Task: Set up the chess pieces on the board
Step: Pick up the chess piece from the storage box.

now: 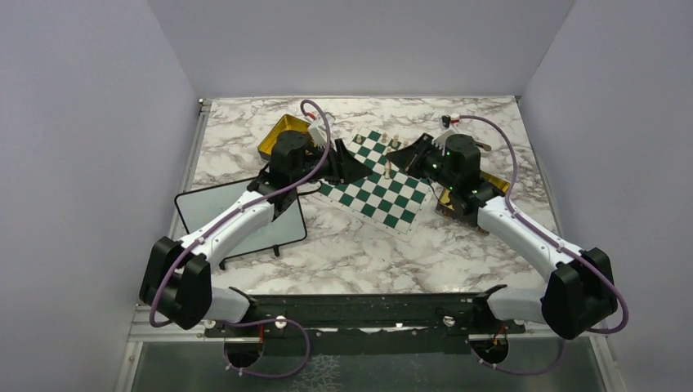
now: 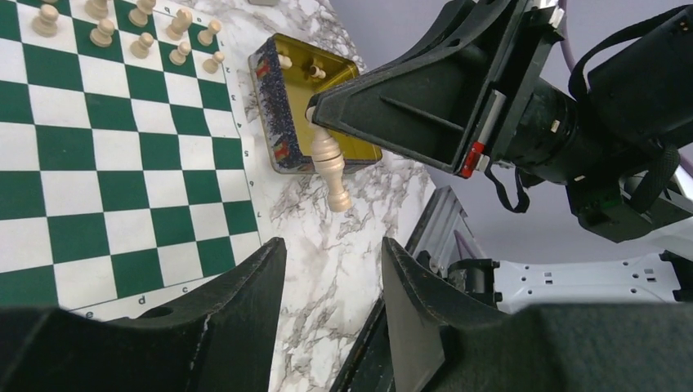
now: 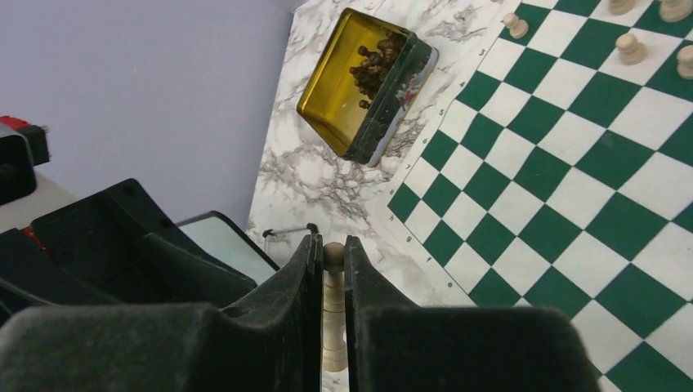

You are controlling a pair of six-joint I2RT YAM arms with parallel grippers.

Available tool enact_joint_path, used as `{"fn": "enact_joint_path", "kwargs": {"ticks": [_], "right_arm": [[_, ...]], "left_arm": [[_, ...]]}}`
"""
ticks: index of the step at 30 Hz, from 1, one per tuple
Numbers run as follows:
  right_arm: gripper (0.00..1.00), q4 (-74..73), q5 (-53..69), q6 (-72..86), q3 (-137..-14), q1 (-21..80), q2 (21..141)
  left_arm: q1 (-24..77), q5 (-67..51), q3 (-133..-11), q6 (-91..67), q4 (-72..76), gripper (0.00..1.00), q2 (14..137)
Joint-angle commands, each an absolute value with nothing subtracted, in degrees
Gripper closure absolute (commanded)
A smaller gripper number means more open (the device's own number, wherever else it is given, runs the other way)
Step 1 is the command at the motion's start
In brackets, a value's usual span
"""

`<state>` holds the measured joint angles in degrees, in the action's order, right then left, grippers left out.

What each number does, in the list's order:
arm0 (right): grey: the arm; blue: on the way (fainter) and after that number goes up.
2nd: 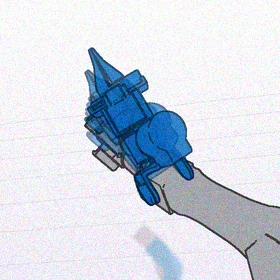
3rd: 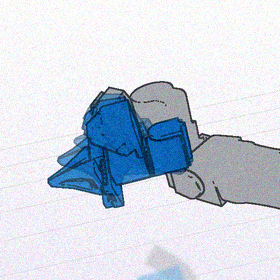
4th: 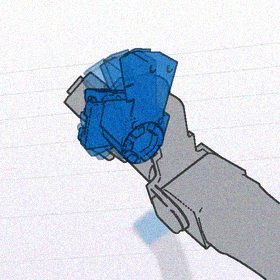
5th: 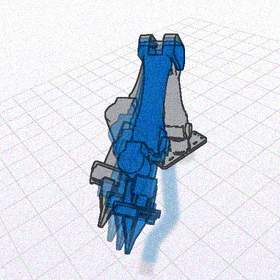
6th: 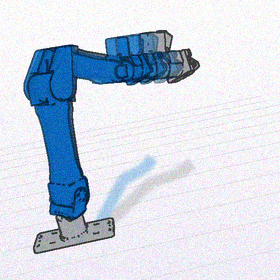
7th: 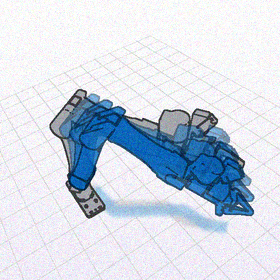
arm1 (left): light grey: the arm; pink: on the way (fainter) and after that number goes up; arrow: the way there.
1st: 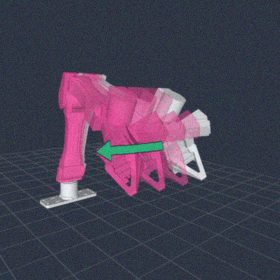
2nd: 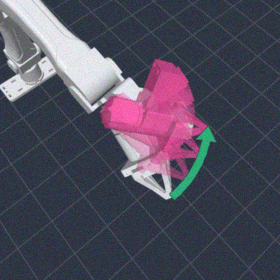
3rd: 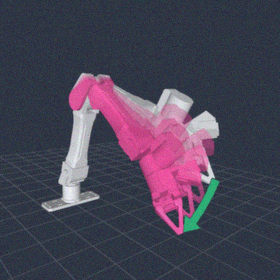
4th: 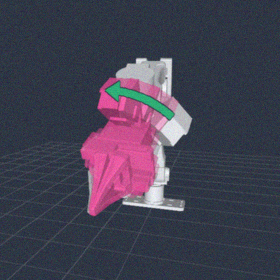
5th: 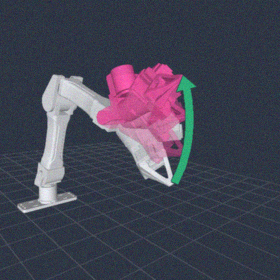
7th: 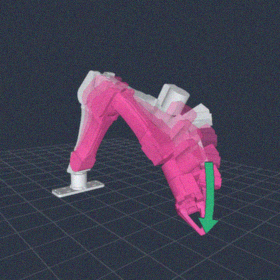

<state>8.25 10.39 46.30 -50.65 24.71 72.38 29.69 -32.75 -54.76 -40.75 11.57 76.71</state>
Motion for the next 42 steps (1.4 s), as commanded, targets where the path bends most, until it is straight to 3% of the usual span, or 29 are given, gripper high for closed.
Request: {"fn": "enact_joint_path", "kwargs": {"ticks": [1, 7, 15, 25, 29, 34, 42], "right_arm": [[0.97, 13.06, 10.94, 49.24, -52.96, 26.78, 73.78], [0.97, 14.12, 9.69, 49.92, -53.08, 28.54, 73.75], [0.97, 14.57, 9.78, 50.48, -53.26, 29.33, 73.85], [0.97, 14.53, 9.41, 50.97, -53.00, 30.06, 73.52], [0.97, 14.62, 9.73, 50.68, -52.79, 30.15, 73.13], [0.90, 15.38, 11.89, 47.73, -51.95, 30.14, 72.28], [0.73, 10.94, 14.98, 40.06, -52.92, 29.98, 70.04]], "left_arm": [[30.49, -35.11, -57.22, -43.42, 15.74, 0.50, 78.96], [31.33, -35.57, -58.70, -44.15, 16.42, 0.49, 82.00], [32.64, -36.13, -60.85, -44.12, 17.44, 0.55, 85.09], [32.96, -34.97, -60.60, -43.44, 17.75, 0.67, 85.52], [32.88, -34.97, -60.32, -42.67, 17.75, 0.76, 85.35], [32.84, -35.52, -59.62, -40.27, 17.75, 0.90, 84.63], [32.86, -36.79, -56.94, -26.47, 17.62, 0.96, 80.62]]}}
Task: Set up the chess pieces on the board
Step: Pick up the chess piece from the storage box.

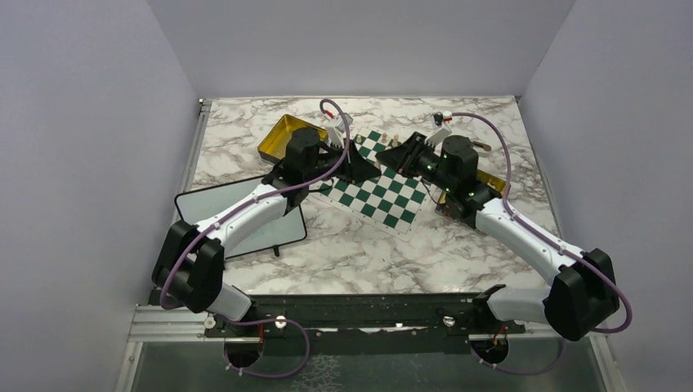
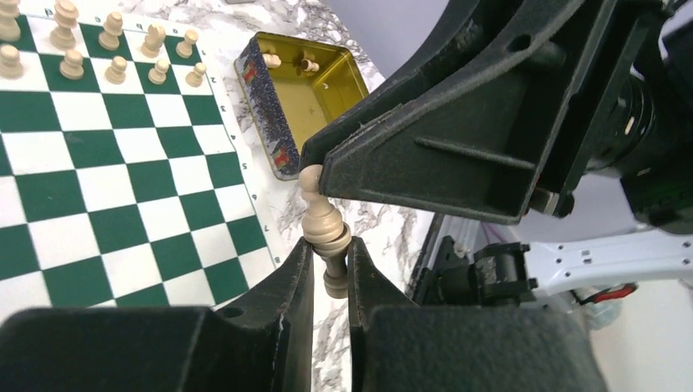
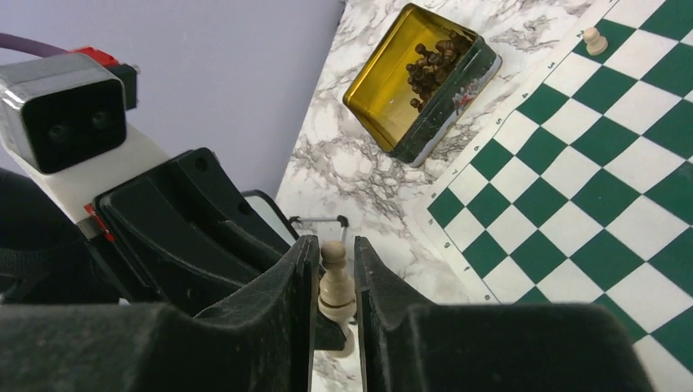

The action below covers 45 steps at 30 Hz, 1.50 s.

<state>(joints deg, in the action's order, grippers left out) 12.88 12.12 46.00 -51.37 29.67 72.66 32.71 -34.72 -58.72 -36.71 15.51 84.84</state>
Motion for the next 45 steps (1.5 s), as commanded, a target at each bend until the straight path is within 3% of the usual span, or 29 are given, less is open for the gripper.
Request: {"fn": "enact_joint_path", "kwargs": {"ticks": [1, 9, 20, 30, 38, 45], "right_arm": [[0.71, 9.67, 15.37, 38.55, -53.64, 29.91, 69.73], [0.56, -2.24, 27.08, 28.70, -61.26, 25.68, 69.21], [0.56, -23.00, 48.00, 15.82, -76.29, 22.59, 80.48], [0.56, -26.19, 49.99, 14.98, -77.44, 22.59, 85.01], [0.67, -25.62, 50.14, 15.72, -77.17, 22.59, 86.02], [0.66, -24.03, 51.46, 16.86, -76.99, 22.65, 87.22]], "left_arm": [[32.87, -37.27, -56.50, -24.01, 17.52, 0.97, 79.94], [32.95, -40.01, -55.76, -8.94, 11.84, 0.97, 77.56], [33.35, -41.92, -55.17, 1.78, 6.77, 0.99, 76.31], [33.84, -42.49, -54.93, 2.86, 6.82, 0.99, 76.67], [33.86, -42.79, -54.85, 3.10, 6.70, 0.99, 76.93], [33.93, -42.79, -54.82, 3.60, 6.40, 0.99, 76.87]]}}
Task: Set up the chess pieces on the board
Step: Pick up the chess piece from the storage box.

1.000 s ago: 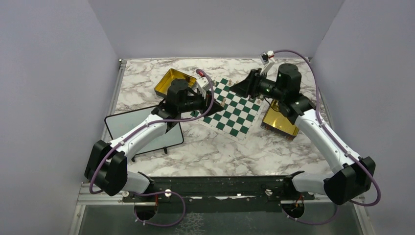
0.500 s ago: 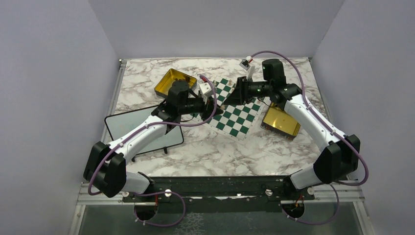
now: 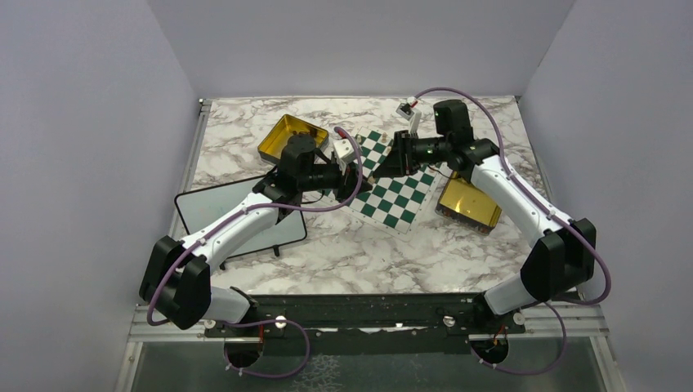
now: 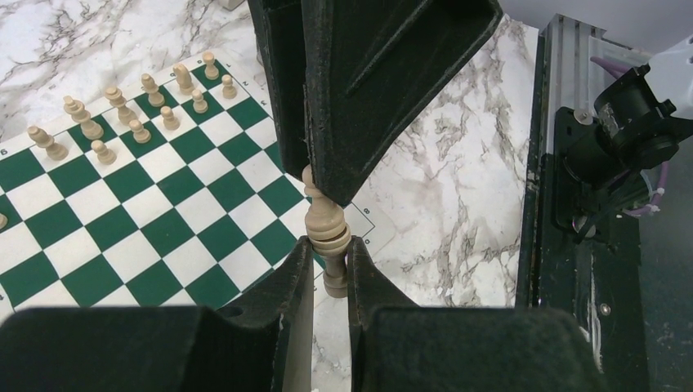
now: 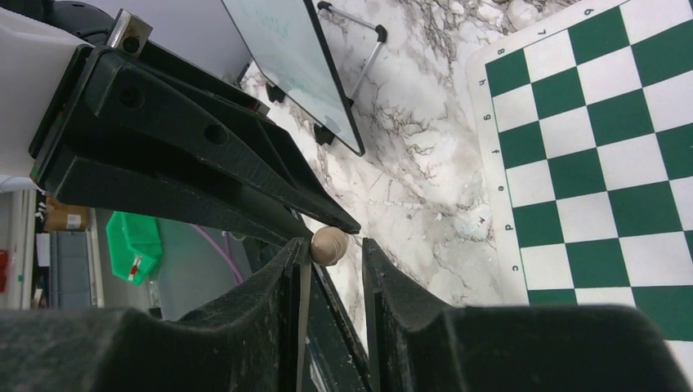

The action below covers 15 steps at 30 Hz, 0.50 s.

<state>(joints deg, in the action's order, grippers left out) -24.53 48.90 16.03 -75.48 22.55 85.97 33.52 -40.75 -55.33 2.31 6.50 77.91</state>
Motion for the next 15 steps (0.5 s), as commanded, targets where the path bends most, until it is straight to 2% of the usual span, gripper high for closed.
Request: {"fn": "enact_joint_path", "kwargs": {"ticks": [1, 9, 15], "right_arm": [[0.66, -23.95, 51.50, 16.95, -76.95, 22.74, 87.26], [0.73, -22.81, 51.15, 17.40, -76.38, 23.12, 87.40], [0.74, -21.92, 51.63, 17.64, -76.45, 23.12, 87.63]], "left_arm": [[33.90, -42.74, -54.84, 3.60, 6.34, 0.99, 76.82], [33.92, -42.97, -54.76, 3.78, 6.18, 0.99, 77.08], [33.93, -42.99, -54.80, 4.08, 5.91, 0.99, 77.08]]}}
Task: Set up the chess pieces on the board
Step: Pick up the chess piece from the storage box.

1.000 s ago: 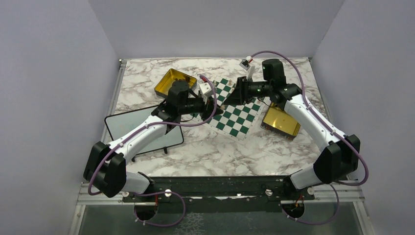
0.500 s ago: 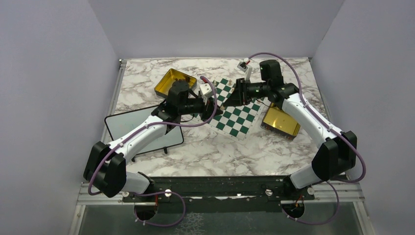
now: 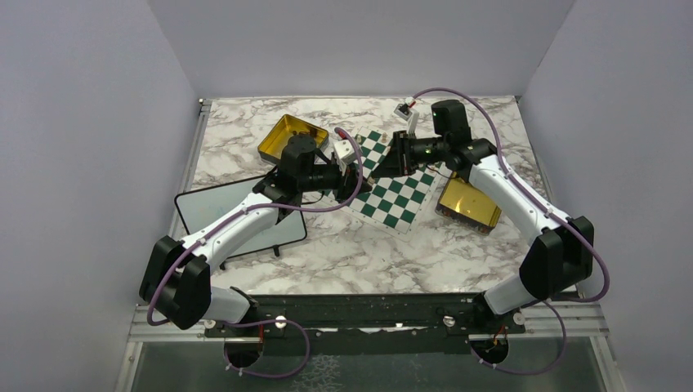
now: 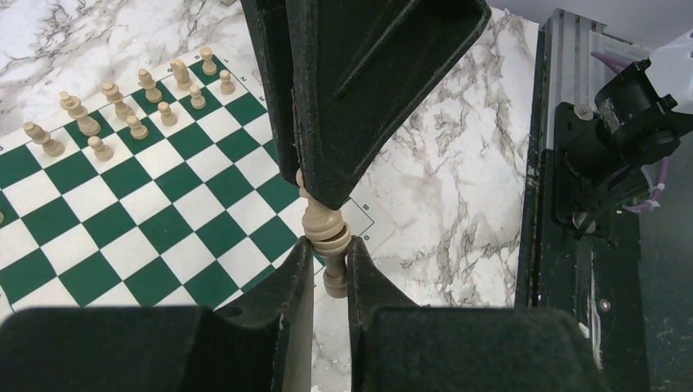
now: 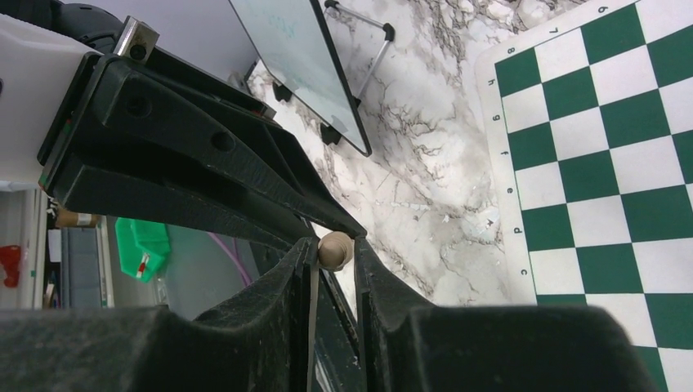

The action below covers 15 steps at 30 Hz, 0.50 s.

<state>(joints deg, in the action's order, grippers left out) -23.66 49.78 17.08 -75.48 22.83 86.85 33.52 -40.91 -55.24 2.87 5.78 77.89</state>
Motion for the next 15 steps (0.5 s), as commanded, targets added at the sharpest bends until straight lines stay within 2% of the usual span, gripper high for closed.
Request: {"fn": "enact_joint_path", "kwargs": {"ticks": [1, 4, 6, 15], "right_arm": [[0.76, -21.89, 51.63, 17.62, -76.46, 23.12, 87.52], [0.89, -21.71, 49.94, 17.49, -76.38, 23.12, 86.74], [0.94, -21.11, 48.93, 17.60, -76.38, 23.12, 85.94], [0.96, -18.65, 33.28, 17.77, -76.31, 23.12, 81.25]], "left_arm": [[33.93, -42.98, -54.84, 4.11, 5.80, 0.99, 77.00], [33.98, -42.66, -54.77, 4.18, 5.36, 0.99, 77.01], [33.93, -42.06, -54.82, 3.99, 5.02, 0.99, 76.97], [33.92, -37.70, -56.28, 0.27, -0.31, 0.99, 78.25]]}}
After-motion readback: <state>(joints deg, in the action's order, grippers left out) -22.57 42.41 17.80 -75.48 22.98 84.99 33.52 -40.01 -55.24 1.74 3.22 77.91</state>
